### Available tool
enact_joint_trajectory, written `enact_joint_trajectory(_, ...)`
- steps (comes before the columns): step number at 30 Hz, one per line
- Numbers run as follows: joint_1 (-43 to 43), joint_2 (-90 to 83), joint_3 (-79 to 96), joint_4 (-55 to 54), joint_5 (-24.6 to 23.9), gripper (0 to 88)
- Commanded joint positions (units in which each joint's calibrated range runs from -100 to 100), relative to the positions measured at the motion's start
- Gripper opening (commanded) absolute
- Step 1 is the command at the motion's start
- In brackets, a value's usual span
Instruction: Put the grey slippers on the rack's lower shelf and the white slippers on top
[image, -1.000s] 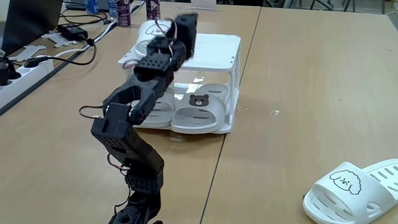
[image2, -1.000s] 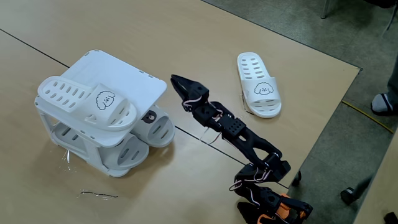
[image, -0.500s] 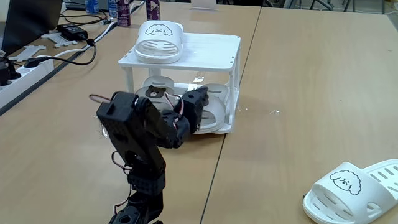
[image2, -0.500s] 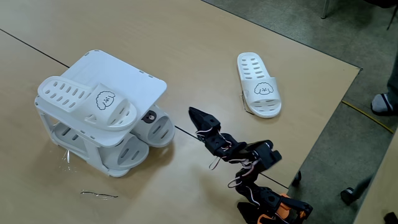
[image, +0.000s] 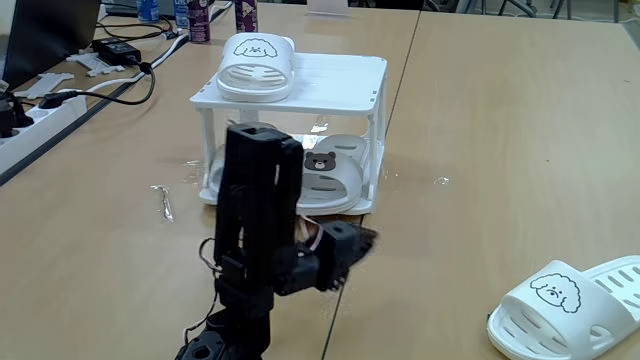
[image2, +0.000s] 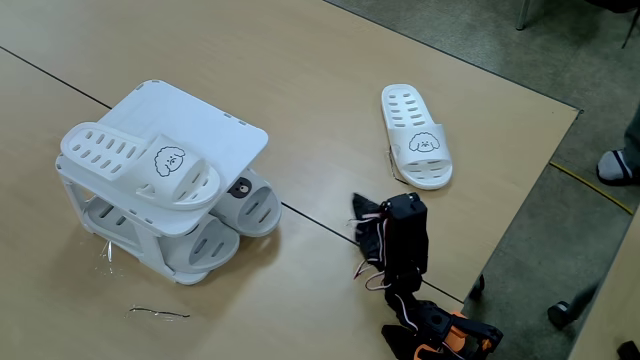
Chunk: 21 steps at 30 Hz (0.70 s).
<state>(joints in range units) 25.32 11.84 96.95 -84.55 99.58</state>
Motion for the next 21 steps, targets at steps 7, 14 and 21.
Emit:
enact_joint_trajectory(7, 21.15, 8.99, -9.03, -3.2, 0.42, 3.8)
enact_joint_trajectory(14, 23.86, 12.02, -20.58, -2.59, 0.42, 7.7)
enact_joint_trajectory(21, 24.52, 15.64, -31.5, 0.86, 0.42, 17.4)
